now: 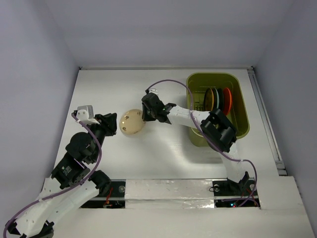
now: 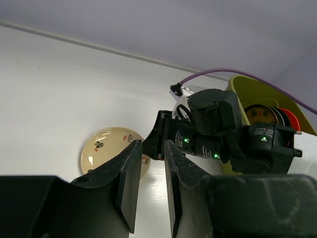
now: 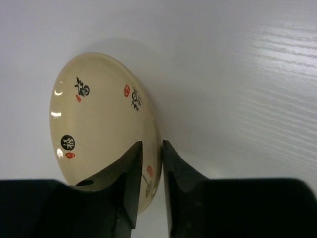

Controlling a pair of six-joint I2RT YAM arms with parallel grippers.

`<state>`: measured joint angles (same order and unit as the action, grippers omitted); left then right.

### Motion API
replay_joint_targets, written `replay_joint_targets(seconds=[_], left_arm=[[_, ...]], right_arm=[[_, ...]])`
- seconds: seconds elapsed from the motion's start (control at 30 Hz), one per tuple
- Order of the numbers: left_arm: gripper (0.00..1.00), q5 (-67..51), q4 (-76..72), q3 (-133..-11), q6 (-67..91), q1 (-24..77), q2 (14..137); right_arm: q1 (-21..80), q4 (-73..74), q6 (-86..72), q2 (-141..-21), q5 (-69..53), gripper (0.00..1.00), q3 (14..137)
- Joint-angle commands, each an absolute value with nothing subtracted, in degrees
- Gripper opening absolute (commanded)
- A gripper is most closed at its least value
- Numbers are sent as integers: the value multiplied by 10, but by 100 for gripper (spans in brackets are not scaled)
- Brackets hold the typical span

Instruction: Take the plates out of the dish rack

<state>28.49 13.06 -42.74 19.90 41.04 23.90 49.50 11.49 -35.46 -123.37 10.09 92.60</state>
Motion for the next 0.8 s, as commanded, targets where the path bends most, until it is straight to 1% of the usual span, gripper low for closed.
replay_joint_targets(seconds=[0.0,0.03,0.1,0.17,0.3,0.43,0.53,0.57,0.6,0.63,0.67,0.7,0.73,0.77], left_arm=[[22,280,105,-423,199,408,243],[23,280,105,-423,198,408,243],[23,279,105,-423,198,408,242],[24,279,105,-423,198,408,241],[25,279,105,-423,198,408,239],[25,279,105,-423,197,408,237],[25,280,105,-423,197,408,237],[25,280,105,-423,196,408,237],[25,281,105,-423,197,408,237],[25,281,105,-423,196,408,237],[25,281,106,-423,196,408,237],[25,281,105,-423,196,408,236],[25,280,105,-423,196,408,236],[22,280,105,-423,196,408,236]], right_arm=[[499,95,-364,-1233,123,32,912],[499,95,-364,-1232,126,37,909],[499,97,-366,-1230,130,42,903],[499,103,-364,-1226,137,52,896],[504,112,-357,-1212,148,54,890],[512,134,-338,-1170,166,55,898],[518,150,-322,-1107,192,56,900],[518,155,-317,-1066,201,55,897],[518,156,-312,-1043,211,54,886],[518,162,-299,-1021,236,47,879],[518,168,-291,-998,254,39,873],[511,175,-284,-954,267,28,866],[504,184,-273,-933,288,13,850],[494,199,-267,-911,297,8,839]])
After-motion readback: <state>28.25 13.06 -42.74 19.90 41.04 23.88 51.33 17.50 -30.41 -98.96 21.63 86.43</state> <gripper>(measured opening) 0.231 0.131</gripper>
